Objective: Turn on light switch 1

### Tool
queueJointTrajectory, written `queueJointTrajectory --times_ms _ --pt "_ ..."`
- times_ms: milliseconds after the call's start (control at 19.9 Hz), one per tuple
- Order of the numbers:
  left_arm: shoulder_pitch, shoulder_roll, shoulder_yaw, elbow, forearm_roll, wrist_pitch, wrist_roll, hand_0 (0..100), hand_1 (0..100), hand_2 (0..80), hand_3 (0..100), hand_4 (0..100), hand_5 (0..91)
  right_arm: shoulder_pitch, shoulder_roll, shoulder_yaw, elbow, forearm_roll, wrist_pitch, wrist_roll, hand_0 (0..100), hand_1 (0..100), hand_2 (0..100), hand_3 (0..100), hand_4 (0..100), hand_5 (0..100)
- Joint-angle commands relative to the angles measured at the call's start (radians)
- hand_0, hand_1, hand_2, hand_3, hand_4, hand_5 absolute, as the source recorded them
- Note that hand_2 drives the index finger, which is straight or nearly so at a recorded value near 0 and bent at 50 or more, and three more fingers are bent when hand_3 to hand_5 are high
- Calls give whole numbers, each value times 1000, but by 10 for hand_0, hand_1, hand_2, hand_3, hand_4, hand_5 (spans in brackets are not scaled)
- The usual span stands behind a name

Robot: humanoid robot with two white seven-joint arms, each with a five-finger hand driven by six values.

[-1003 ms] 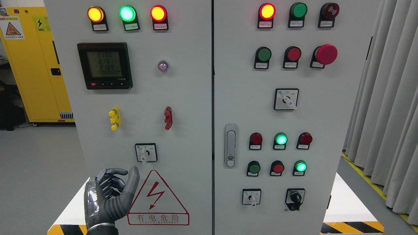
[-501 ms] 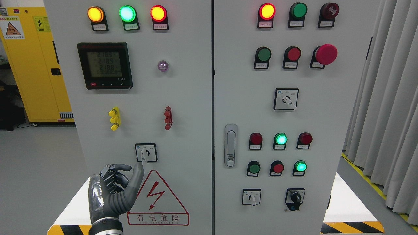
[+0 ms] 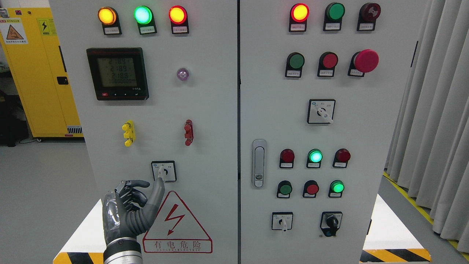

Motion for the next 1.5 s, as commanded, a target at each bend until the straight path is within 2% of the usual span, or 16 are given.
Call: queueJointTrajectory --times_ms 0,451,1454 --pt "-16 -7 -8 22 -2 4 2 170 680 558 913 871 854 0 0 0 0 -29 0 2 0 500 40 0 0 0" --pt "-16 -7 -26 46 -36 4 3 173 682 567 916 875 855 0 0 0 0 -29 0 0 0 500 40 0 0 0" --pt "-42 -10 -24 94 -39 6 19 184 660 585 925 877 855 0 0 0 0 -29 0 0 0 500 40 0 0 0"
